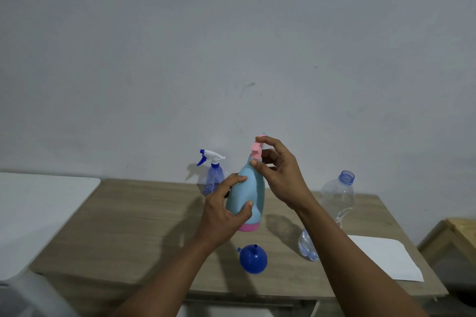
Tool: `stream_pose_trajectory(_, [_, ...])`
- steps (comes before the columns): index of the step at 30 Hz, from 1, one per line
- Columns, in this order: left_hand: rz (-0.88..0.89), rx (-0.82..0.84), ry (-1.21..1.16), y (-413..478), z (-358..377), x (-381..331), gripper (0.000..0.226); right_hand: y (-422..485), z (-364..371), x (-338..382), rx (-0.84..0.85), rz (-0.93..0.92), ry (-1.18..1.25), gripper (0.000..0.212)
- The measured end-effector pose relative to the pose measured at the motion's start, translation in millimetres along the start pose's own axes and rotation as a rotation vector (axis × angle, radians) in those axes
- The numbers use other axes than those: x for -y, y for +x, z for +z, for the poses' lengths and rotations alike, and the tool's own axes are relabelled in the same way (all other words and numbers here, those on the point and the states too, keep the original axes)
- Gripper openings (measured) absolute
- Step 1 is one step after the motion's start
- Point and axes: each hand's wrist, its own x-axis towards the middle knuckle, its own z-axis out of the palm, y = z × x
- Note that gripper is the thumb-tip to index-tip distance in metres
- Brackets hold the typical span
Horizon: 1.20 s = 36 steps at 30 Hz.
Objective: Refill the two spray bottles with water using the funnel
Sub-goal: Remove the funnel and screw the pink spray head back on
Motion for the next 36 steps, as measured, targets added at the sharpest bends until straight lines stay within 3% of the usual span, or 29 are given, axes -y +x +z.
stream_pose_trajectory(9, [0.040, -0.027, 0.031, 1, 0, -1, 0.057, 1, 4, 0, -0.038, -0.026, -0.007, 0.036])
stream_pose_trajectory(14, [0.063, -0.040, 0.042, 5, 1, 3, 0.057, 4, 2, 1, 0.042, 0.000, -0.033, 0.032])
stream_pose_trajectory(19, [0.075, -0.063, 0.059, 5, 3, 6, 0.058, 5, 10, -5, -0.078, -0.053, -0.074, 0.035])
stream_pose_trajectory(25, [0.090, -0.067, 0.098, 10, -1, 12, 0.057, 6, 10, -3, 0.003, -0.024, -0.104, 0.033])
stream_pose_trajectory(28, [0.093, -0.078, 0.094, 9, 0, 14, 0.058, 5, 12, -1, -0.041, -0.035, -0.137, 0.037])
stream_pose_trajectory(33, [0.103, -0.078, 0.097, 12, -2, 16, 0.059, 5, 9, 0, 0.088, 0.005, -0.254, 0.041])
stream_pose_trajectory(36, [0.093, -0.097, 0.088, 13, 2, 18, 0.059, 6, 14, -6, 0.030, -0.011, -0.256, 0.052])
